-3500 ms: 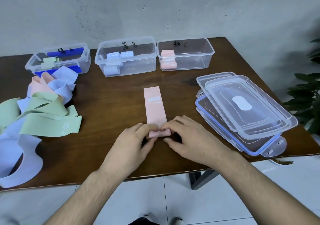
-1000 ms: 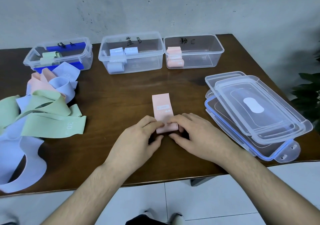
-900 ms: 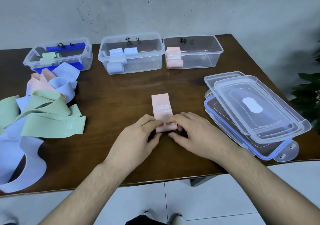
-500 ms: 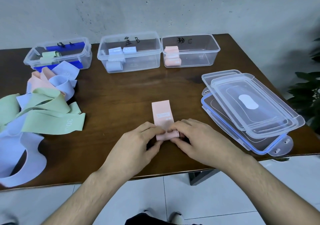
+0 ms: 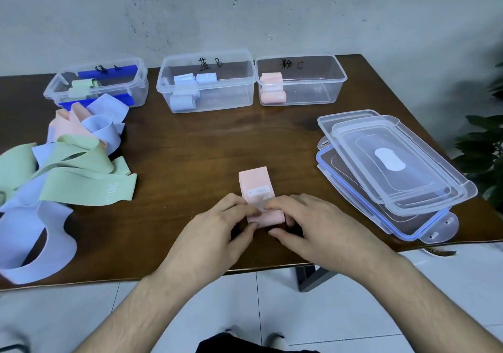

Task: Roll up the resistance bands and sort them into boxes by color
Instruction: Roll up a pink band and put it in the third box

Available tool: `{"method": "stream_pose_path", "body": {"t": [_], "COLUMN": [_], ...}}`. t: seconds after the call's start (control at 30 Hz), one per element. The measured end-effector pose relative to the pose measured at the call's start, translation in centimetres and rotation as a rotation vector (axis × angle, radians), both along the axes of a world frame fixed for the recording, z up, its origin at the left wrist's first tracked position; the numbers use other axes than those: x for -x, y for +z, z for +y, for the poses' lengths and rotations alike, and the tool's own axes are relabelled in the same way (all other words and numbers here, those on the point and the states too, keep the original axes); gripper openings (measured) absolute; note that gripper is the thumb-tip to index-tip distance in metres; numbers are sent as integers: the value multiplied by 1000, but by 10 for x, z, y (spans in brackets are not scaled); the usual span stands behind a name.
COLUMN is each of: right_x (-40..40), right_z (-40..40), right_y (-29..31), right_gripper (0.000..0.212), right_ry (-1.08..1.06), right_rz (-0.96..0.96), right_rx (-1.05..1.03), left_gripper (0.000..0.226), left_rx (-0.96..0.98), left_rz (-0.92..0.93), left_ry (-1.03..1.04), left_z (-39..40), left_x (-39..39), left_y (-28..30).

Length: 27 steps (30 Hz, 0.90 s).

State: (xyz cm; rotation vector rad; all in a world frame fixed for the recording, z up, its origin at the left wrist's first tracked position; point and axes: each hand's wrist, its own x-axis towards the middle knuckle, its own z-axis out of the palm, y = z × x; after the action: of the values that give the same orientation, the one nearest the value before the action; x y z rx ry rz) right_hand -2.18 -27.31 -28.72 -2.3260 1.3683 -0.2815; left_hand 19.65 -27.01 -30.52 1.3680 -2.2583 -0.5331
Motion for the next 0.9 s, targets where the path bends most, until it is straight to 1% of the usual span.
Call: {"method": "stream_pose_path", "body": {"t": [0.13, 0.23, 0.33, 0.4, 0.6, 0.77, 0.9], "right_x": [-1, -2, -2, -2, -3, -2, -3], "right_z": [-3, -7, -8, -8, -13, -19, -24], "right_y": [-2, -3, -3, -2, -3, -4, -3], "right_gripper": [27, 23, 25, 27, 39, 26, 24], "right_ry": [-10, -26, -34, -39, -20, -21, -40], "right_rz": [-19, -38, -29, -27, -3, -29, -40], "right_rx": [30, 21, -5, -18, 18, 28, -10], "left_gripper": [25, 27, 28, 27, 25, 28, 26], "left_rx": [28, 63, 69, 84, 63, 74, 80], "left_rz": [17, 16, -3, 15, 19, -1, 13], "left_ry": [14, 10, -2, 3, 21, 22, 42], "left_z": [2, 6, 5, 3, -7, -8, -6], "left_x": [2, 3, 4, 4, -1, 0, 2], "left_y": [2, 2, -1, -2, -2, -1, 0]}}
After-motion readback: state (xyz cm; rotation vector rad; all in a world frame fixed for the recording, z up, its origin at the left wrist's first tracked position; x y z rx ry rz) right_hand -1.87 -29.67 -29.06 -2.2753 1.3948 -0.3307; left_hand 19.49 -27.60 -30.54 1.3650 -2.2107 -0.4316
